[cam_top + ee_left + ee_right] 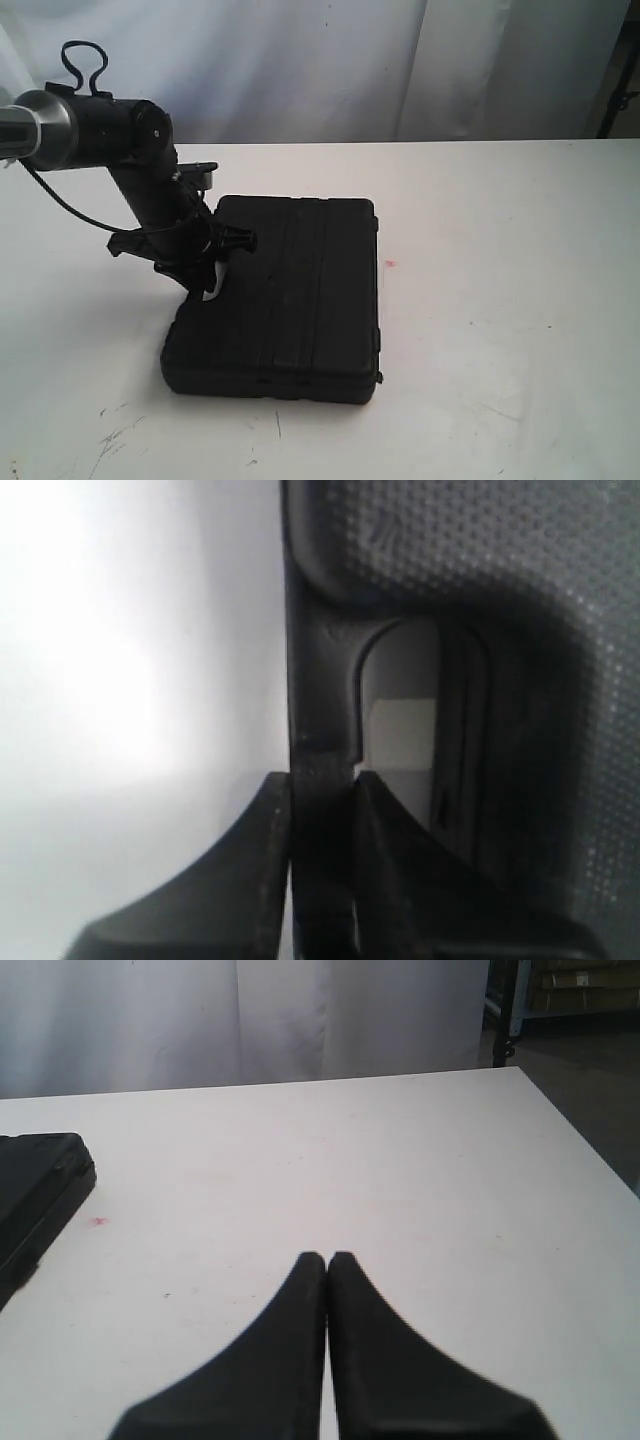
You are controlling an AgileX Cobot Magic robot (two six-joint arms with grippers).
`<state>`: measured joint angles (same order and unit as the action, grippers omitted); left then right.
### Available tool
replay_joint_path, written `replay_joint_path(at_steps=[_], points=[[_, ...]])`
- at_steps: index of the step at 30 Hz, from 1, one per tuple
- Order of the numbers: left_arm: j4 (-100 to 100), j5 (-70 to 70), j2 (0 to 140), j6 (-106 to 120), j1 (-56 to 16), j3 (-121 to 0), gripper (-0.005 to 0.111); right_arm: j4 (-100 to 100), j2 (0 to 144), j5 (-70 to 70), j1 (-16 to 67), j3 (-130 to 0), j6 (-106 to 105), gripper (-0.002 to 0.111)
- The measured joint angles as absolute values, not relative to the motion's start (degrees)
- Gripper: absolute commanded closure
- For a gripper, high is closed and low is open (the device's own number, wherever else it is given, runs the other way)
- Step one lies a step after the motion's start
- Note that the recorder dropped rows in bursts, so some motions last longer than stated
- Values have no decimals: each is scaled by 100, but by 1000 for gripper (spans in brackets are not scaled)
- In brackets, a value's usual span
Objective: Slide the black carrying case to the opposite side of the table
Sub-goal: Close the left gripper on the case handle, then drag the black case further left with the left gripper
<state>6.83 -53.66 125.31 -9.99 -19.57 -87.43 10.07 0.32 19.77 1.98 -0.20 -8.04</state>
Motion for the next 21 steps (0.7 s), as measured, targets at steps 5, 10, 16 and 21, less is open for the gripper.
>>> replay_joint_path(at_steps=[5,10,16,21], points=[[533,-5553,12531,-1008,-1774,-8743,107,1007,32,1977,198,-20,-804,108],[425,-5702,12531,-1008,-1562,-8743,107,1007,32,1977,198,-20,-804,108],[274,-5864,12531,-1008,-1297,-8743,107,1007,32,1977,198,-20,-804,108],[-97,-5983,12531,-1169,-1167,-8743,107,1007,32,1977,198,-20,-804,108]])
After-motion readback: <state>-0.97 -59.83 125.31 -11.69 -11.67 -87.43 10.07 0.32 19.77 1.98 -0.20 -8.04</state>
